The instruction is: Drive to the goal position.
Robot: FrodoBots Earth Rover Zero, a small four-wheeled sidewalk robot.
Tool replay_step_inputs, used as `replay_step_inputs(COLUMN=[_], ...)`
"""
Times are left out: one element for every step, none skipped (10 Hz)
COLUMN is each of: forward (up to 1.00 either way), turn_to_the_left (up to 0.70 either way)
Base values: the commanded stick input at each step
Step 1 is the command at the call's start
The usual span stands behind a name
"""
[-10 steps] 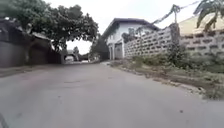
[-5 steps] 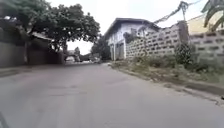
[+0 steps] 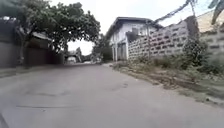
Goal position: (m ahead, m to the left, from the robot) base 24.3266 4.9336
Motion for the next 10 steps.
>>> replay_step_inputs(forward=[1.00,1.00,1.00,1.00,1.00,1.00,1.00,1.00,1.00,1.00], turn_to_the_left=[0.00,0.00,0.00,0.32,0.39,0.29,0.04,0.00,0.00,0.00])
